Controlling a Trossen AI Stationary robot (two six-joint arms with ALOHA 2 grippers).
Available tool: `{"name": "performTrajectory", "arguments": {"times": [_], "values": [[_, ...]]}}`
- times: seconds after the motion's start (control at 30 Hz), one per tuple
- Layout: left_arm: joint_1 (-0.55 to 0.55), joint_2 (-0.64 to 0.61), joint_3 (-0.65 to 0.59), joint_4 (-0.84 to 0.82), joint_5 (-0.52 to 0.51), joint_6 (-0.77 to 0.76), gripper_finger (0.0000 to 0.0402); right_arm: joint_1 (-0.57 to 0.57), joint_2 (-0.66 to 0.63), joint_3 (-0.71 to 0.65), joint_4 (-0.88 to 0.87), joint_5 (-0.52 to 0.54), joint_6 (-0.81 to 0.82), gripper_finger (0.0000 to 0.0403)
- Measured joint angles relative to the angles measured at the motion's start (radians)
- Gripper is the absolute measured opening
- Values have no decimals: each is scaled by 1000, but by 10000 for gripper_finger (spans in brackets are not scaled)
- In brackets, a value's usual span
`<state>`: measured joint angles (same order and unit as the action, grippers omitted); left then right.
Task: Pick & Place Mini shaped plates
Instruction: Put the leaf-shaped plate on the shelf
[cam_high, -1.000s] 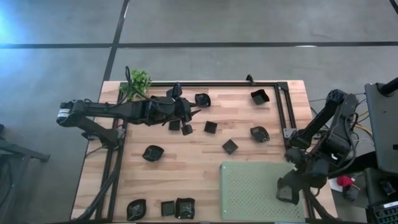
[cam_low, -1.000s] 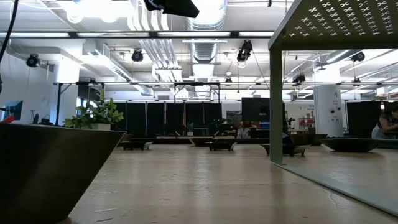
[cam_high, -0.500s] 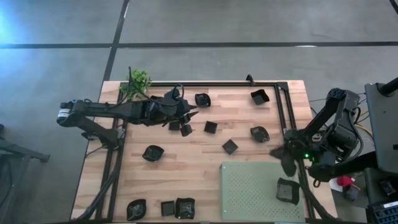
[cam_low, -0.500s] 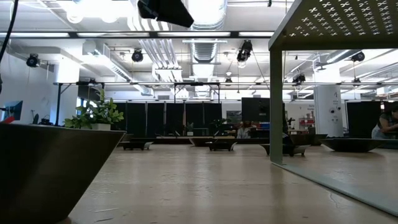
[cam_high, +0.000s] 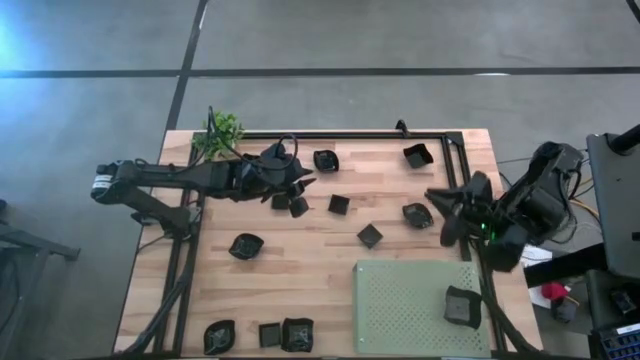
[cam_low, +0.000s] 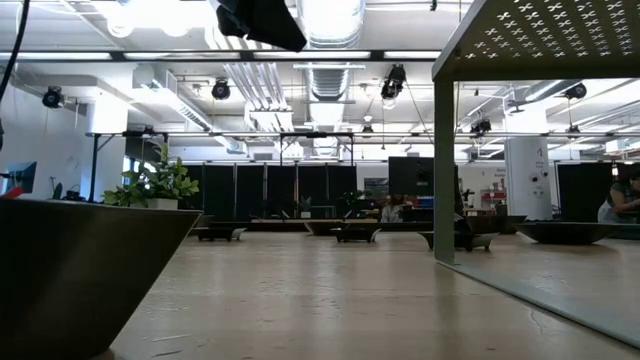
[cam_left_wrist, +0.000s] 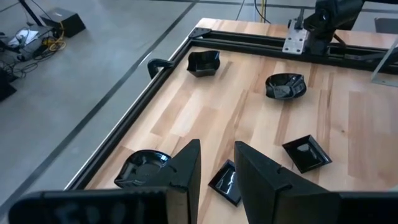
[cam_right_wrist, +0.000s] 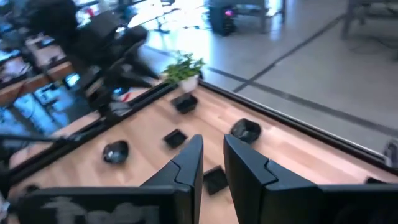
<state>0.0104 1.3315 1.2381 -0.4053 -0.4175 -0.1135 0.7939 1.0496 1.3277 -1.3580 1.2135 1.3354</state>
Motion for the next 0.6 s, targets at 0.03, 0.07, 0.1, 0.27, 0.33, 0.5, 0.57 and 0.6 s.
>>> {"name": "performTrajectory", "arguments": {"times": [0.03,0.07,0.1,0.27,0.33,0.5,0.57,0.6], "values": [[1,0,0,0,0,0,92,-27,-13,0,0,-14,0,61],[2,0,0,0,0,0,92,-53,-26,0,-1,-35,0,61],[4,0,0,0,0,0,92,-83,-39,0,-1,-57,0,61],[8,0,0,0,0,0,92,-258,-93,-14,-16,-186,-40,61],[10,0,0,0,0,0,92,-343,-102,-27,-34,-227,-41,61],[12,-1,0,1,0,16,92,-559,-105,-38,-49,-435,-30,61],[14,-1,0,1,0,14,92,-633,-95,-49,-49,-521,-35,61],[15,-1,0,1,0,13,92,-667,-91,-57,-51,-558,-37,61]]}}
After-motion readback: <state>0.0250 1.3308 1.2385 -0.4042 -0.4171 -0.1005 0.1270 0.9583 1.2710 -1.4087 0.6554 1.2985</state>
